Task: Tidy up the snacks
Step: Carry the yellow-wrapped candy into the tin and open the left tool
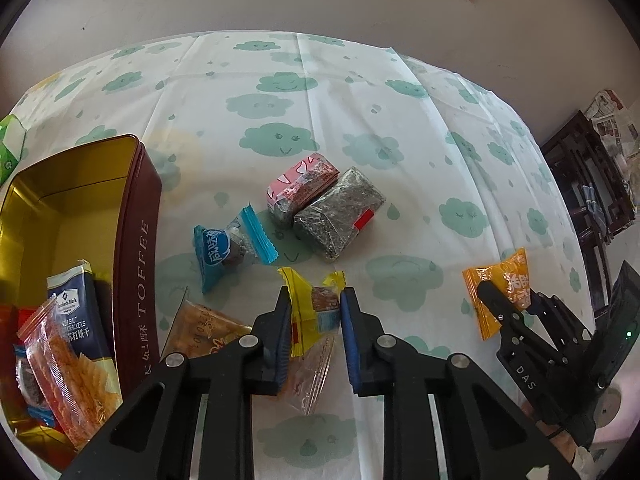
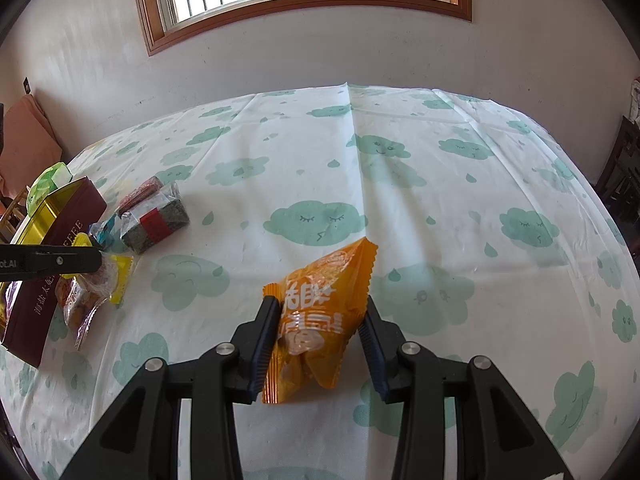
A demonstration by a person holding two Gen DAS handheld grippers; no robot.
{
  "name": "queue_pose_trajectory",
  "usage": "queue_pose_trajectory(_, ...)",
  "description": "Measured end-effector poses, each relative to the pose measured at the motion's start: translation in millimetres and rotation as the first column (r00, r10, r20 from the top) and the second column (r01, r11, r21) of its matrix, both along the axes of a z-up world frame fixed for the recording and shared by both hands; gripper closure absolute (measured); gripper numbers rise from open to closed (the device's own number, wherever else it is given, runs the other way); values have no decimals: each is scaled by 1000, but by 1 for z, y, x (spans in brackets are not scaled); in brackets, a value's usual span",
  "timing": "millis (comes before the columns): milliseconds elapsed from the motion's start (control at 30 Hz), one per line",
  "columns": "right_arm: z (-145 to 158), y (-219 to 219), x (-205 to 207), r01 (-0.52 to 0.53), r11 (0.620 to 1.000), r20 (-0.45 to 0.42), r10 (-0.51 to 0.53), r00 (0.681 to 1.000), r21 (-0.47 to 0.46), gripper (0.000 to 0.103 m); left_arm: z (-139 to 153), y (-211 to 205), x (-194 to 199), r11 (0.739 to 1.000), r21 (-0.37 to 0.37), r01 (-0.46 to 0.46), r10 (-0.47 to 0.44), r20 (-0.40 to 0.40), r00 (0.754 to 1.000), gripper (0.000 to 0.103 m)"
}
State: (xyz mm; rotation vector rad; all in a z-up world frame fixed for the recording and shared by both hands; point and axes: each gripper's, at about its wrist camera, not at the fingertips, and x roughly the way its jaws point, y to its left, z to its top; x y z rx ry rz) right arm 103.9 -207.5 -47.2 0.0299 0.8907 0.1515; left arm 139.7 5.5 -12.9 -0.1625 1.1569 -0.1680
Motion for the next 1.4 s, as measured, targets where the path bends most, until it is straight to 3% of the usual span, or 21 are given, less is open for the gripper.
queue_pose_trajectory(400, 0, 0, 0, -1, 1000, 1, 1, 1000, -5, 61, 38, 11, -22, 1000, -19, 12, -11, 58, 998, 84)
queue_pose_trajectory(567, 0, 1, 0, -1, 1000, 1, 1, 1000, -9, 61, 71, 33, -38, 997, 71, -2, -8, 142, 990, 84)
queue_pose_trajectory(733, 0, 1, 0, -3, 1000, 1, 3, 1000, -14, 61, 85, 71, -44, 986, 150, -69, 41, 185, 982, 84)
queue_pose_trajectory(1100, 0, 3, 1, -6, 999, 1, 6, 1000, -41, 61, 54, 162, -36, 941, 239, -240, 207, 155, 966, 84)
queue_pose_trajectory(1400, 0, 6, 1, -8, 998, 0, 8, 1000, -64, 61, 31, 188, -33, 910, 303, -283, 248, 149, 957, 84)
